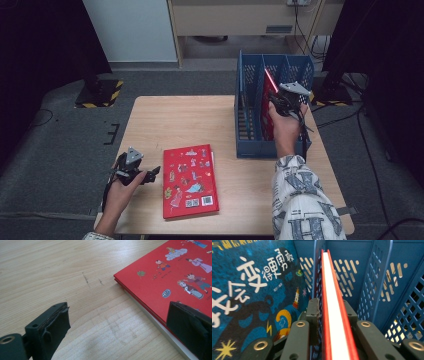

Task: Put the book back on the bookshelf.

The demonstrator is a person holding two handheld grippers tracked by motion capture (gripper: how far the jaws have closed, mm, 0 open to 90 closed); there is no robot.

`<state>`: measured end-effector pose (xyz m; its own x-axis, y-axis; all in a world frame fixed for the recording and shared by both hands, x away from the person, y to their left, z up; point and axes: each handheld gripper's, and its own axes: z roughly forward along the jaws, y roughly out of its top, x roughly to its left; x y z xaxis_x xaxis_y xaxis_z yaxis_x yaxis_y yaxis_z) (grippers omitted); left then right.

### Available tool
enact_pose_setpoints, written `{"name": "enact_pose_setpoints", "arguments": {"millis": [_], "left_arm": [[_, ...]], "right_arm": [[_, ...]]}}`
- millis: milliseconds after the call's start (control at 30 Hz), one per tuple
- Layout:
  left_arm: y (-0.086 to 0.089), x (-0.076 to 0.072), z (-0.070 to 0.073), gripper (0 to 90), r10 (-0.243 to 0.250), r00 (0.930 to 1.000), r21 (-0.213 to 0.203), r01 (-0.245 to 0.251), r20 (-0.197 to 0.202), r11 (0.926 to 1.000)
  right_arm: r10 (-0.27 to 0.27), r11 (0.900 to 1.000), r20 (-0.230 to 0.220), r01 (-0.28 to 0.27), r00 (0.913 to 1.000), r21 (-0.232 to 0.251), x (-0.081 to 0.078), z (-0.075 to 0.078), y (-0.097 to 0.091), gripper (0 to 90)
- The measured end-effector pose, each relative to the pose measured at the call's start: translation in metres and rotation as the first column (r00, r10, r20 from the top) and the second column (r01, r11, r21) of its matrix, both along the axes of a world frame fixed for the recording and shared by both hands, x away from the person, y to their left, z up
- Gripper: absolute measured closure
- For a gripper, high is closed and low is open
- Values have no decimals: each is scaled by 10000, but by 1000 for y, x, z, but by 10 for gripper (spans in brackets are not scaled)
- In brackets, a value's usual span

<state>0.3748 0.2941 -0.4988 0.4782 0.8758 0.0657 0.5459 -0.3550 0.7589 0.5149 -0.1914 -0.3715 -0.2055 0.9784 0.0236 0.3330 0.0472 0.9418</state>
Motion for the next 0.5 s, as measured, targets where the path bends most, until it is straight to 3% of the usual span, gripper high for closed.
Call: {"name": "enact_pose_setpoints", "arguments": {"millis": [167,500], "left_arm": [[-1,0,0,40,-21,10000,38,21,-25,10000],[-1,0,-1,40,-30,10000,8,30,-50,10000]], "right_arm": [[70,9999,-57,-70,10000,-71,-3,7,0,724],[-172,9997,-352,165,9992,-201,-3,11,0,794]]}}
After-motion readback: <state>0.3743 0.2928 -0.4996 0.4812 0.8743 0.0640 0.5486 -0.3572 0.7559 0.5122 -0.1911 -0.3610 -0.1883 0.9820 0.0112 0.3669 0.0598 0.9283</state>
